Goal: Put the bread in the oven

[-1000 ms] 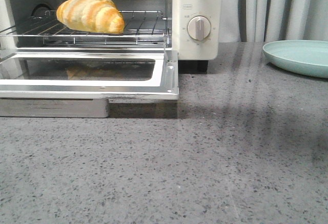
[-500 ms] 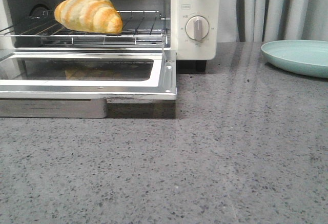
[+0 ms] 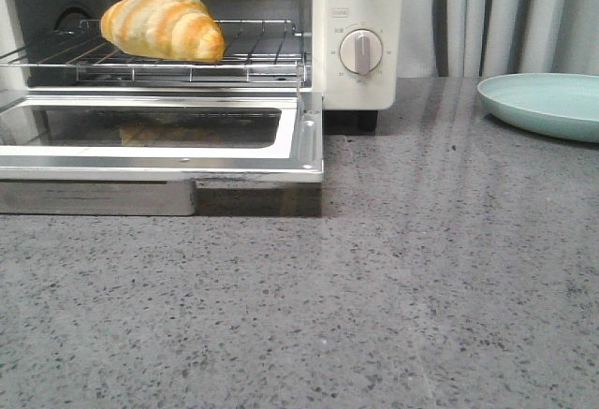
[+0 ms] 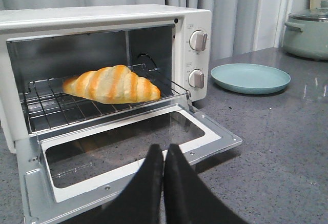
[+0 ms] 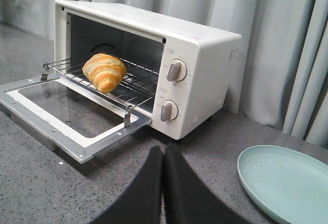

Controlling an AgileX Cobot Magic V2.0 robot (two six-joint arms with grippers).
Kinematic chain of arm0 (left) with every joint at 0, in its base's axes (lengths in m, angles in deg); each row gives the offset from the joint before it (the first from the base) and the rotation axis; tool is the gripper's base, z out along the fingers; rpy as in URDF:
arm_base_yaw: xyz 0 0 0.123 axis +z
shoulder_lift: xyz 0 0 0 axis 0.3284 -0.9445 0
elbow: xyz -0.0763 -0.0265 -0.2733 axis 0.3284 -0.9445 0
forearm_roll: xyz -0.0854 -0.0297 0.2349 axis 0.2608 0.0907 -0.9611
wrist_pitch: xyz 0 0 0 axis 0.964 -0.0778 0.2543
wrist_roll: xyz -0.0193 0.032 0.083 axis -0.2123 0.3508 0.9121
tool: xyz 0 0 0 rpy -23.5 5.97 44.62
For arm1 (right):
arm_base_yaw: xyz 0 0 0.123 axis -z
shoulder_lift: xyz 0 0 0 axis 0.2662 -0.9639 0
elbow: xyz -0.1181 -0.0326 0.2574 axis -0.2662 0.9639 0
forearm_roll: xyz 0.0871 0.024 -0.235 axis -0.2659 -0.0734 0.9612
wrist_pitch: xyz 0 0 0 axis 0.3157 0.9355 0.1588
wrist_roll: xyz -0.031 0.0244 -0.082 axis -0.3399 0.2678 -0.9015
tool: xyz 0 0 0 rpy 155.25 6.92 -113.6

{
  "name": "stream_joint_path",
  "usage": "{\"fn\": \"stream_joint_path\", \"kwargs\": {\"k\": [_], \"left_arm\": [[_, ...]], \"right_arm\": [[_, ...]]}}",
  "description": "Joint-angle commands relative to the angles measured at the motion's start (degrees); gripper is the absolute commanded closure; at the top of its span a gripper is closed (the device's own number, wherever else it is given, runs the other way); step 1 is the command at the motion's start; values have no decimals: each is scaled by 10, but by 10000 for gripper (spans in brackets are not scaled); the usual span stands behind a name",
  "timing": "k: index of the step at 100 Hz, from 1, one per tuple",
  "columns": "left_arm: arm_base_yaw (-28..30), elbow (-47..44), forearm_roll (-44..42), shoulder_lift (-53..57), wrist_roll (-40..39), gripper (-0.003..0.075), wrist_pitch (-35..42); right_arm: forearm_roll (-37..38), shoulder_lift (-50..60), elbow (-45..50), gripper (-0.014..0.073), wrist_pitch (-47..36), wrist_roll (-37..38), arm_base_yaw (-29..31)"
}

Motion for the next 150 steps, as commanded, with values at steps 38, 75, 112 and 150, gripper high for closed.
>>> {"fn": "stream_joint_path", "kwargs": {"k": [38, 75, 112, 150], "left_arm": [[13, -2, -95, 12, -6, 741, 34], [169, -188, -94, 17, -98, 741, 234], [179, -215, -94, 17, -114, 742, 132], [179, -215, -92, 17, -114, 741, 121]], "right_arm": [[8, -6, -14, 642, -41, -6, 4], [8, -6, -14, 642, -41, -6, 4], [8, -6, -14, 642, -41, -6, 4], [8, -6, -14, 642, -41, -6, 4]]}}
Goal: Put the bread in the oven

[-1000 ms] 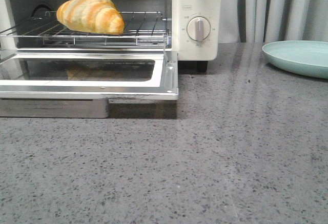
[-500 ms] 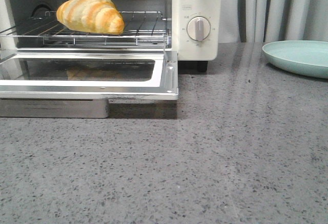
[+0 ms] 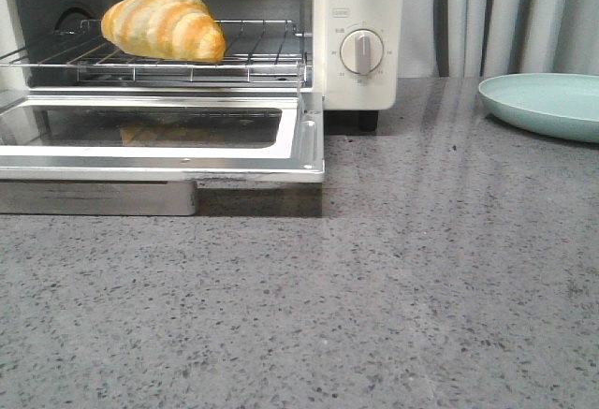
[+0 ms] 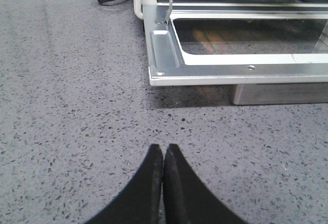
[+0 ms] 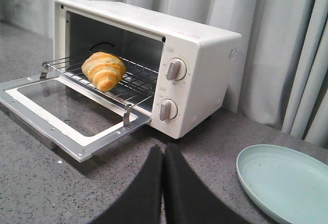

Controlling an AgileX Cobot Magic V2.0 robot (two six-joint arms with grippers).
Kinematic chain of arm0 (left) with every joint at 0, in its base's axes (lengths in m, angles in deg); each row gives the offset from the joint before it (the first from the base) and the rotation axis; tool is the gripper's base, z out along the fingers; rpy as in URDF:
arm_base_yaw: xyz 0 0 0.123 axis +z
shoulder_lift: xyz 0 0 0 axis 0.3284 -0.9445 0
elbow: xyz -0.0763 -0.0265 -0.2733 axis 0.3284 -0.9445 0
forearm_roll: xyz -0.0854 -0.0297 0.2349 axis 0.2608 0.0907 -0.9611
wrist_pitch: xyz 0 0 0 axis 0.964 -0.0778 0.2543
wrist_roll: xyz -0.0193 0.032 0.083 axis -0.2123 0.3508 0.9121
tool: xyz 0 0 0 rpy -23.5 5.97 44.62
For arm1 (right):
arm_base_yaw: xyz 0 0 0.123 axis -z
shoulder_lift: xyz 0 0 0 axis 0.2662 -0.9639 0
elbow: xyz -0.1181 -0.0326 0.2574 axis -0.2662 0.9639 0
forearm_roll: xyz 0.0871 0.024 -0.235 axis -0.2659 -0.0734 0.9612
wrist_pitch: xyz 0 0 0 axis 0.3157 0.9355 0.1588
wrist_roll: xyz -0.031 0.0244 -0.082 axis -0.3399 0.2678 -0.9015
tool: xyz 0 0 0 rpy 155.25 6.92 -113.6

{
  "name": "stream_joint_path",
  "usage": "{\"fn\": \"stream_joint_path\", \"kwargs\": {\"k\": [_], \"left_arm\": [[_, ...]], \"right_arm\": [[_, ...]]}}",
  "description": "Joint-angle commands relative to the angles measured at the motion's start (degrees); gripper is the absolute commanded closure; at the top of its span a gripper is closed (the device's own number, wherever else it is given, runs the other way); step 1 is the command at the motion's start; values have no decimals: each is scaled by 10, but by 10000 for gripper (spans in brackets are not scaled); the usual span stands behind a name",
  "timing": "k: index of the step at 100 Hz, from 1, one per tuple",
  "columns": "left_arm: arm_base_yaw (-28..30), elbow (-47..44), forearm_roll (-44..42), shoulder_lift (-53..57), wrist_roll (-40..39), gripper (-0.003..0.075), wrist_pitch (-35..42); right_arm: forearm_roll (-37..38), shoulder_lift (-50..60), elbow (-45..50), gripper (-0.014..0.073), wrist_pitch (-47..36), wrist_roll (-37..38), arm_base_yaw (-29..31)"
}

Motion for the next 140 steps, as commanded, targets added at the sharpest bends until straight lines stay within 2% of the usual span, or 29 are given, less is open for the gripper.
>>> {"fn": "stream_joint_path", "kwargs": {"k": [1, 45, 66, 78, 93, 100, 107, 118, 140], "left_arm": [[2, -14, 8, 17, -7, 741, 28], [2, -14, 8, 17, -7, 741, 28], [2, -14, 8, 17, -7, 742, 28], [2, -14, 8, 17, -7, 741, 28], [2, -14, 8, 17, -7, 741, 28], [2, -14, 8, 17, -7, 741, 28], [2, -14, 8, 17, -7, 741, 28], [2, -14, 8, 17, -7, 741, 28], [2, -14, 8, 17, -7, 741, 28]], "right_arm": [[5, -6, -14, 642, -44, -6, 4], [5, -6, -10, 642, -45, -6, 4], [22, 3, 61, 642, -61, -6, 7], [11, 4, 128, 642, -118, -6, 59], [-23, 4, 233, 642, -271, -6, 159], [-22, 4, 267, 642, -301, -6, 198], [-22, 5, 263, 642, -242, -6, 225], [-22, 18, 266, 642, -204, -6, 247], [-22, 58, 266, 642, -74, -6, 256]]}}
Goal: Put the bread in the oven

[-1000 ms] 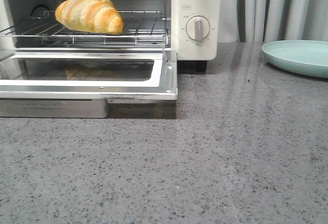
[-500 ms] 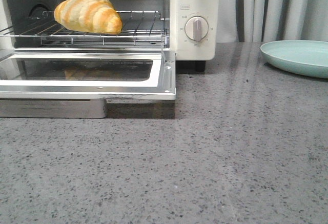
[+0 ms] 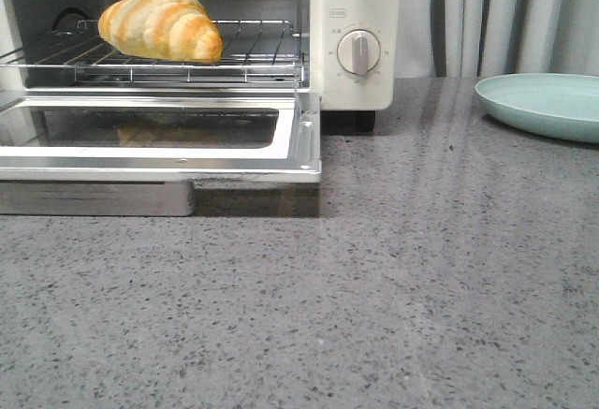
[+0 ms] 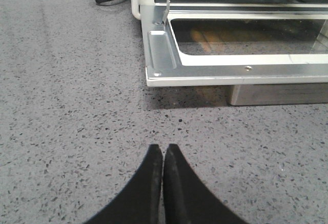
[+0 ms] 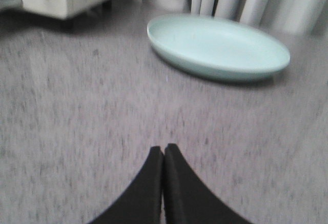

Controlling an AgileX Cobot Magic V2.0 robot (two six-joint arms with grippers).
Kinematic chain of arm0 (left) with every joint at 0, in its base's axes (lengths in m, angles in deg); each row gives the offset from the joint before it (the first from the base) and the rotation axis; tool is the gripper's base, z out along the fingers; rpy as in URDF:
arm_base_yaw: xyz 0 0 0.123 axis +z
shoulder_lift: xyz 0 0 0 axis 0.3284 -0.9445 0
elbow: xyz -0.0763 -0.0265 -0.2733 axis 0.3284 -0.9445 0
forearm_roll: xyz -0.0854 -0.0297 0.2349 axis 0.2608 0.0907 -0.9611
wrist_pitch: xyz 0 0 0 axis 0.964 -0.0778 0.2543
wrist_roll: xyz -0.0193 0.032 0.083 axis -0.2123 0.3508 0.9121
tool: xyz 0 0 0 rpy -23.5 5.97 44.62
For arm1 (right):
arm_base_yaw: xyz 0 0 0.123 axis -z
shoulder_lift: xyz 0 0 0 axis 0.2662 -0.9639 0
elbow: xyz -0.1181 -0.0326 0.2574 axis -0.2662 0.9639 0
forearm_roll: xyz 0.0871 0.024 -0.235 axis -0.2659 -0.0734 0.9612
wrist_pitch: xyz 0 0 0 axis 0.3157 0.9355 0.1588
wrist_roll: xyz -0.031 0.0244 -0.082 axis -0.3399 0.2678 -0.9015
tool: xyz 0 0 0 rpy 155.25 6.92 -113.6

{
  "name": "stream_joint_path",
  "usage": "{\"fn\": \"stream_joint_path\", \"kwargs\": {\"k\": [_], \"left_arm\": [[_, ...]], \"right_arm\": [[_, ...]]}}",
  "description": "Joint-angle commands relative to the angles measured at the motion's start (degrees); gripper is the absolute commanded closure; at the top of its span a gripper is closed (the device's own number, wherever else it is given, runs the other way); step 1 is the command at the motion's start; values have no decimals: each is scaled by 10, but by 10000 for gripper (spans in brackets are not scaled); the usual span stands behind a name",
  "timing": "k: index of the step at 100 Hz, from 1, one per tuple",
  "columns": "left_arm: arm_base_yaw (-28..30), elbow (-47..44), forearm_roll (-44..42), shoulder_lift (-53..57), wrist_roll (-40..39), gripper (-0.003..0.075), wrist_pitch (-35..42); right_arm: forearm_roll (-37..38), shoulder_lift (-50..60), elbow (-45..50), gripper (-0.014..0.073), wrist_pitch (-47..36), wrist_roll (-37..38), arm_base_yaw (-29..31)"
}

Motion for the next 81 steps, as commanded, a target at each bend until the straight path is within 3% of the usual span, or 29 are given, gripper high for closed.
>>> {"fn": "stream_joint_path", "kwargs": {"k": [1, 81], "left_arm": [[2, -14, 8, 17, -7, 741, 28], [2, -14, 8, 17, -7, 742, 28]], "right_arm": [[0, 12, 7, 642, 9, -6, 4], [0, 12, 7, 642, 1, -6, 4]]}}
